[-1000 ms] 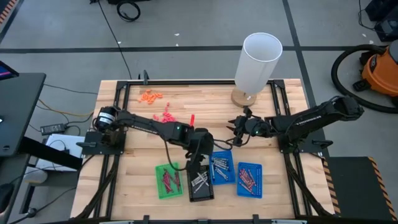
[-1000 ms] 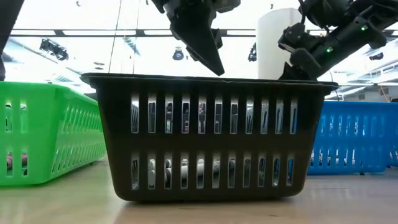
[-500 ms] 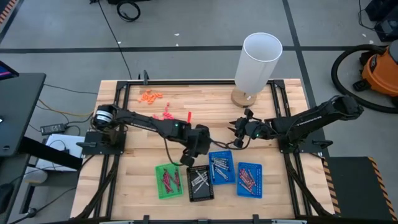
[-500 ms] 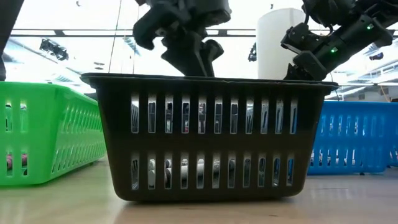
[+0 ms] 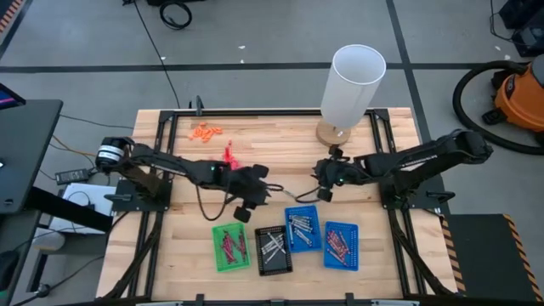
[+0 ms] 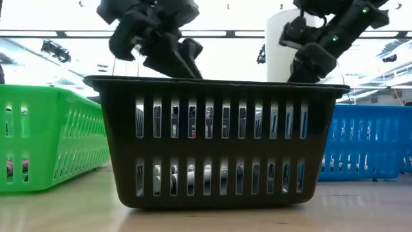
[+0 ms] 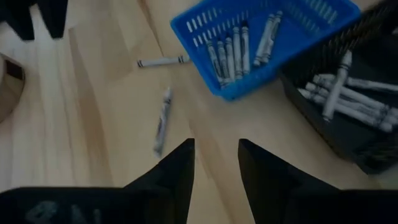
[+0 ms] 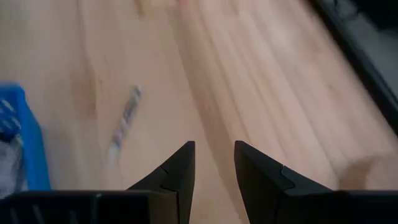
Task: Sort crayons
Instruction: Put the white crayon into the black bin
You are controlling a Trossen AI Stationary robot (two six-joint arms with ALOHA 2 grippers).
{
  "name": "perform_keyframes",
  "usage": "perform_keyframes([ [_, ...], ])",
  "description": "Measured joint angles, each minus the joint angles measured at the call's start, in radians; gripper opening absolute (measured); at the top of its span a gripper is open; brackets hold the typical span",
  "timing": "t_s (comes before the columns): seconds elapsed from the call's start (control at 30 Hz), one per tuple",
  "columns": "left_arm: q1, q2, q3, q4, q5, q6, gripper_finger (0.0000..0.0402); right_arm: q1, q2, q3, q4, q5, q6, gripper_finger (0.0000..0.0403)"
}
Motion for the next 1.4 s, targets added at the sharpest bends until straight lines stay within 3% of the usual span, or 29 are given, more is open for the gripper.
perform_keyframes([
  [0.17,-0.017,-0.047,-0.157,0.204,-0.006,-0.035,0.0133,-0.039,0.087,0.101,-0.127,-0.108,-0.014,0.012],
  [0.33,-0.028,-0.07,-0.261,0.372,-0.011,-0.045,0.0133,-0.055,0.176,0.213,-0.297,-0.19,-0.138,0.0122],
  [0.53,-0.04,-0.116,-0.283,0.369,-0.021,-0.065,0.0133,-0.056,0.23,0.32,-0.434,-0.269,-0.339,0.0122],
  [0.77,-0.044,-0.133,-0.304,0.39,-0.022,-0.065,0.0133,-0.062,0.304,0.343,-0.51,-0.33,-0.449,0.0123],
  [0.97,-0.029,-0.13,-0.326,0.487,-0.025,-0.127,0.0133,-0.105,0.405,0.408,-0.493,-0.31,-0.347,0.0135],
  [1.2,-0.007,-0.129,-0.329,0.472,-0.027,-0.207,0.0133,-0.145,0.544,0.564,-0.492,-0.387,-0.21,0.0159],
  [1.4,-0.061,-0.139,-0.427,0.529,-0.068,-0.22,0.0133,-0.145,0.631,0.656,-0.495,-0.402,-0.143,0.019],
])
